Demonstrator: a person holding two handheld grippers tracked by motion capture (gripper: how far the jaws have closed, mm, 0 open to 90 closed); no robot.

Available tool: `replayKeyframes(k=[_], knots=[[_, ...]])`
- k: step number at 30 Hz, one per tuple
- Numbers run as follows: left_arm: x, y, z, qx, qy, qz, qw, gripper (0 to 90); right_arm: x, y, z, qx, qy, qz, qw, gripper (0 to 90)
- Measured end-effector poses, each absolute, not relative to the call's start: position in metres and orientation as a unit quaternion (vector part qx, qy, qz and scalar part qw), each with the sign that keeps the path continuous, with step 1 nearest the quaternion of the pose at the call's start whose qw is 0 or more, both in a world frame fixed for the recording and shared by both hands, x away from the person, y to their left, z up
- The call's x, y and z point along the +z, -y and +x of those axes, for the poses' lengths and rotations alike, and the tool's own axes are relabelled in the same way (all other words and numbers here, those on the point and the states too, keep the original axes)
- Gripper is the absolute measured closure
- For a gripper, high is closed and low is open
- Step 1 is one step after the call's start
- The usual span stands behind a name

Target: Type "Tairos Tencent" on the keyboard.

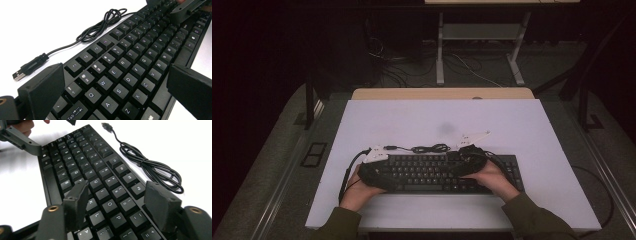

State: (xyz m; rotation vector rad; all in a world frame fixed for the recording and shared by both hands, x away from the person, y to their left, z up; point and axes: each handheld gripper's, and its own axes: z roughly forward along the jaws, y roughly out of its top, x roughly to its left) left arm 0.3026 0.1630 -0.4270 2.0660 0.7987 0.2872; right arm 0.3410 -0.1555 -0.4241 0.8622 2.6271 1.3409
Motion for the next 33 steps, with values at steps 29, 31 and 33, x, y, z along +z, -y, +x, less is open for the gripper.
replayKeyframes(k=[29, 31, 33], knots=[[-0.425, -0.175, 0.304, 0.103, -0.327, 0.835, 0.431, 62.6, -0.426, 0.167, 0.348, 0.443, -0.841, 0.306, 0.049, 28.6], [-0.425, -0.175, 0.305, 0.1, -0.328, 0.836, 0.428, 70.6, -0.426, 0.167, 0.348, 0.443, -0.842, 0.306, 0.05, 28.6], [-0.425, -0.174, 0.305, 0.096, -0.33, 0.837, 0.425, 76.8, -0.426, 0.167, 0.347, 0.442, -0.842, 0.306, 0.05, 28.6]])
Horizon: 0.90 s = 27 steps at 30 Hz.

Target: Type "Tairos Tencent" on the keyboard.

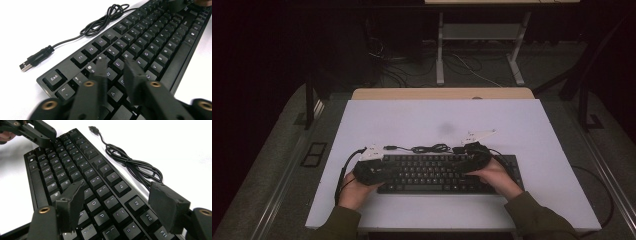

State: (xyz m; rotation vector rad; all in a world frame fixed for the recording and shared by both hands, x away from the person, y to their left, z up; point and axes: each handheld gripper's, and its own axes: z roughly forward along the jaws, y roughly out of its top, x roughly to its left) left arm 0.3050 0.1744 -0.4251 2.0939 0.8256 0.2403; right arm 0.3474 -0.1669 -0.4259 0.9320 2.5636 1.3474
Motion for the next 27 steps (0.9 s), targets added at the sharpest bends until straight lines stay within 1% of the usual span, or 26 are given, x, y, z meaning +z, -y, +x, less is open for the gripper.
replayKeyframes(k=[3, 7, 12, 27], knots=[[-0.426, -0.173, 0.306, 0.09, -0.33, 0.84, 0.42, 83.1, -0.426, 0.167, 0.347, 0.442, -0.842, 0.306, 0.049, 28.6], [-0.427, -0.17, 0.306, 0.081, -0.33, 0.841, 0.421, 88.5, -0.426, 0.167, 0.347, 0.442, -0.842, 0.305, 0.05, 28.5], [-0.43, -0.166, 0.306, 0.069, -0.331, 0.843, 0.419, 88.6, -0.426, 0.166, 0.347, 0.441, -0.842, 0.306, 0.05, 28.6], [-0.434, -0.161, 0.307, 0.064, -0.328, 0.848, 0.411, 88.5, -0.426, 0.167, 0.347, 0.44, -0.842, 0.306, 0.053, 28.6]])
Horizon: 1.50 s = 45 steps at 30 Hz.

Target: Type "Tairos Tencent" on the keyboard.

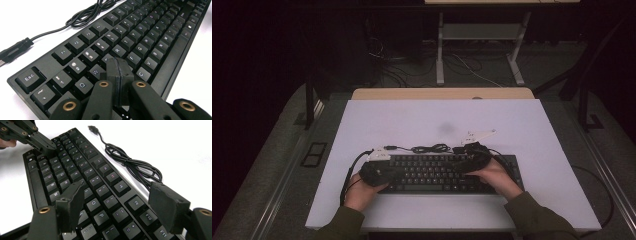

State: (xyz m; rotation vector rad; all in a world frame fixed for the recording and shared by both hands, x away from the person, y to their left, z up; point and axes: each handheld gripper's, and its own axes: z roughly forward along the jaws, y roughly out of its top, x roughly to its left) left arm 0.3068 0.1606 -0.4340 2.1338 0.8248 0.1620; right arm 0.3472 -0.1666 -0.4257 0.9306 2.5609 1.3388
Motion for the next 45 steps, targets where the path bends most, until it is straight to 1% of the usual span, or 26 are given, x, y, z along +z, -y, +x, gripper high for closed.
replayKeyframes(k=[8, 14, 24, 27, 38, 40, 45], knots=[[-0.436, -0.16, 0.307, 0.061, -0.327, 0.851, 0.406, 88.6, -0.426, 0.166, 0.347, 0.44, -0.843, 0.306, 0.053, 28.6], [-0.434, -0.162, 0.307, 0.056, -0.33, 0.845, 0.417, 88.1, -0.425, 0.166, 0.347, 0.441, -0.842, 0.306, 0.052, 28.6], [-0.428, -0.167, 0.306, 0.06, -0.338, 0.835, 0.43, 79.8, -0.425, 0.167, 0.346, 0.443, -0.841, 0.305, 0.052, 28.6], [-0.427, -0.168, 0.306, 0.062, -0.338, 0.832, 0.435, 74.7, -0.424, 0.167, 0.346, 0.443, -0.841, 0.306, 0.051, 28.6], [-0.425, -0.166, 0.304, 0.062, -0.332, 0.829, 0.445, 45.5, -0.423, 0.168, 0.345, 0.447, -0.839, 0.306, 0.051, 28.6], [-0.425, -0.164, 0.303, 0.06, -0.328, 0.83, 0.447, 41.9, -0.423, 0.169, 0.345, 0.447, -0.838, 0.308, 0.05, 28.6], [-0.425, -0.16, 0.302, 0.057, -0.318, 0.832, 0.45, 36.6, -0.423, 0.17, 0.345, 0.448, -0.838, 0.308, 0.052, 28.6]])
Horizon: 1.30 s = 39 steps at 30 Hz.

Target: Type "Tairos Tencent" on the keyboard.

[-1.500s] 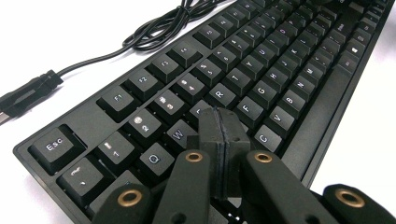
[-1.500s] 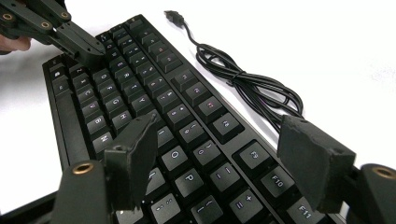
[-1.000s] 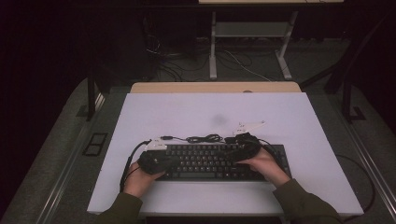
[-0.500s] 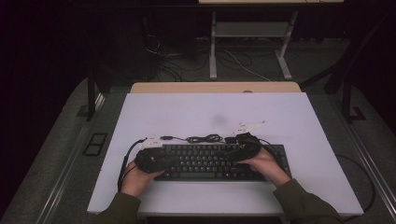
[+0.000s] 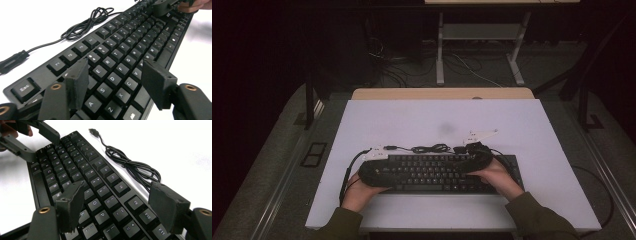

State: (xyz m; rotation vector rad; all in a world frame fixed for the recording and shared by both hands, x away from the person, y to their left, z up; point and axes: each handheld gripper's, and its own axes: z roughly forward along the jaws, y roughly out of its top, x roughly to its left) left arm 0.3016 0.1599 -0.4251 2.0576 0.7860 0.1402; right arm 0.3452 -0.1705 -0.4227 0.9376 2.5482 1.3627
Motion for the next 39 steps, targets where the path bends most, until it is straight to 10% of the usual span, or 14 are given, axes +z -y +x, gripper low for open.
replayKeyframes(k=[18, 39], knots=[[-0.428, -0.14, 0.293, 0.04, -0.285, 0.841, 0.458, 32.6, -0.424, 0.174, 0.346, 0.447, -0.837, 0.312, 0.056, 27.4], [-0.429, -0.126, 0.287, 0.027, -0.254, 0.855, 0.451, 86.8, -0.425, 0.172, 0.346, 0.444, -0.838, 0.311, 0.056, 27.4]])
